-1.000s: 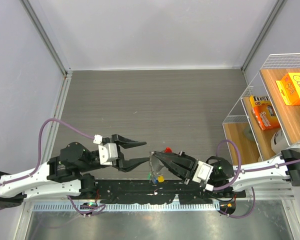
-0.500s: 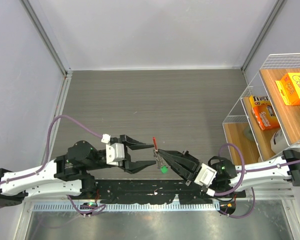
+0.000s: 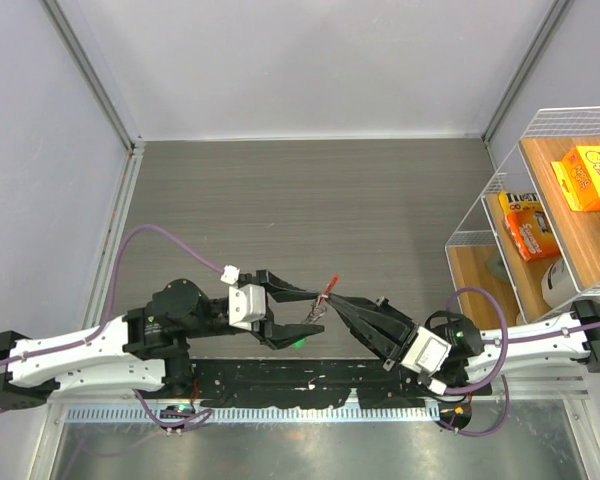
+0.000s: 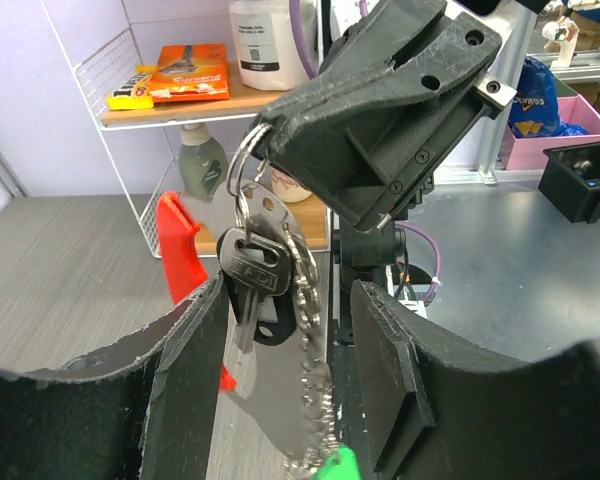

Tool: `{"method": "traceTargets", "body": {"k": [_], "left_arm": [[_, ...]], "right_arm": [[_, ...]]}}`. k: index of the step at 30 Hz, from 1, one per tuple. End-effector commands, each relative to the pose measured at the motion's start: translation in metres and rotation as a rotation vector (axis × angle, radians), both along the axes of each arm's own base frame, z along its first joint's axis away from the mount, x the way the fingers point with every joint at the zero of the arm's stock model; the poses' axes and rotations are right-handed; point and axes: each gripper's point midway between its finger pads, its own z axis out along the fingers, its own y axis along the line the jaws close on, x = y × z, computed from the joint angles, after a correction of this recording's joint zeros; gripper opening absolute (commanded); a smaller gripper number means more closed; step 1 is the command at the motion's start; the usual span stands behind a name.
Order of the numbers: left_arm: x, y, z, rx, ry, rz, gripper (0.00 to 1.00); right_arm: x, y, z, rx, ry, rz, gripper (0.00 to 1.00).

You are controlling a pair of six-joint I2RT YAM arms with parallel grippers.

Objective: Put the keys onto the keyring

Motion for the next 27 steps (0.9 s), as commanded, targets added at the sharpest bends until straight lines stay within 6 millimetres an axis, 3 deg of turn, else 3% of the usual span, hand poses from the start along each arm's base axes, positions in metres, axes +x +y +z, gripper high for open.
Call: {"method": "traceTargets", "body": {"k": [1, 13, 16, 27], "left_arm": [[-0.006, -0.006, 0.016, -0.063, -0.004, -0.037, 0.57], [-0.003, -0.016, 0.007, -0.023, 0.008, -0.031, 0.54], [-0.003, -0.016, 0.005, -0.017, 0.008, -0.032, 0.49], [-0.001, -0.015, -0.005, 0.006, 0.015, -0.020, 0.13]], "right_arm": [[-0.002, -0.028, 0.044, 0.174, 0.002, -0.003, 0.06], [0.001, -0.022, 0.051, 0.185, -0.016, -0.071, 0.05], [0.000, -0.021, 0.051, 0.182, -0.023, -0.080, 0.06], [-0.002, -0.025, 0.054, 0.193, -0.033, -0.099, 0.06]]}}
